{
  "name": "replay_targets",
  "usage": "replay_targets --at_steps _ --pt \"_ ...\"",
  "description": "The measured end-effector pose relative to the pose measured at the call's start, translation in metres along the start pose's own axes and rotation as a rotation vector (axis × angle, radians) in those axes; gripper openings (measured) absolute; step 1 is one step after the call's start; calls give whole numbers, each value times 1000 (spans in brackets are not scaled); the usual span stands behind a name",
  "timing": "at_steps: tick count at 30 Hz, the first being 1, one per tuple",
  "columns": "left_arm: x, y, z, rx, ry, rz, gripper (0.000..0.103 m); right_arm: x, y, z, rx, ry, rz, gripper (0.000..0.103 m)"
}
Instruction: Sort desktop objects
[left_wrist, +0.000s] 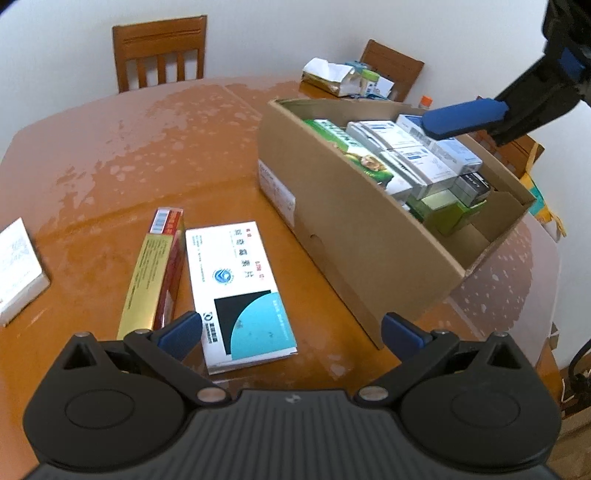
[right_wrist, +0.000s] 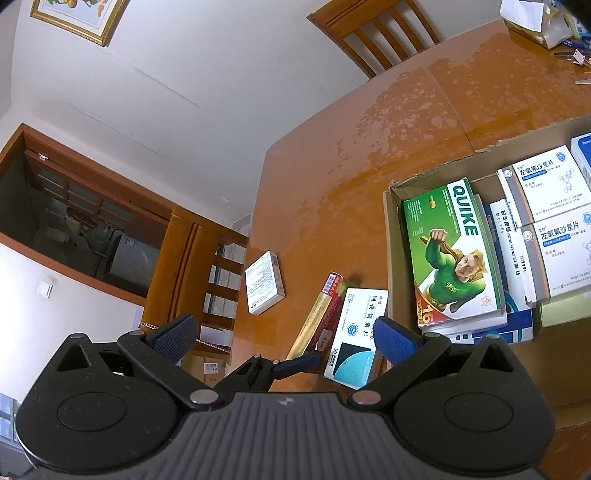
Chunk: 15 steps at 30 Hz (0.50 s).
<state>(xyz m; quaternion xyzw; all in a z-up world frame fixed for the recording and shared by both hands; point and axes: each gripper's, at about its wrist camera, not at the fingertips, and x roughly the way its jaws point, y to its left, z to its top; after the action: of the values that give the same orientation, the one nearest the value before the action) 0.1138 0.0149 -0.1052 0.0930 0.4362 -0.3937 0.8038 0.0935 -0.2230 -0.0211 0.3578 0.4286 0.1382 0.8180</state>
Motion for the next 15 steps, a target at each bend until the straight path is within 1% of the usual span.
replay_targets --at_steps 2,4,6,8,10,12,15 --pt "5 3 -2 -13 8 2 103 2 1 0 0 4 -1 103" --pt "13 4 -4 -23 32 5 103 4 3 -1 -5 11 -1 103" --pt "15 -1 -7 6 22 14 103 5 5 -2 -13 18 -2 103" --pt "14 -6 -9 34 28 10 103 5 8 -3 -22 22 -3 103" --pt "13 -11 -12 48 34 -24 103 6 9 -3 -27 24 -5 103" --pt "13 -16 -16 55 57 -54 103 5 9 -3 -27 24 -6 103" --pt "13 -22 -22 53 82 -51 103 5 10 -4 -31 25 -4 103"
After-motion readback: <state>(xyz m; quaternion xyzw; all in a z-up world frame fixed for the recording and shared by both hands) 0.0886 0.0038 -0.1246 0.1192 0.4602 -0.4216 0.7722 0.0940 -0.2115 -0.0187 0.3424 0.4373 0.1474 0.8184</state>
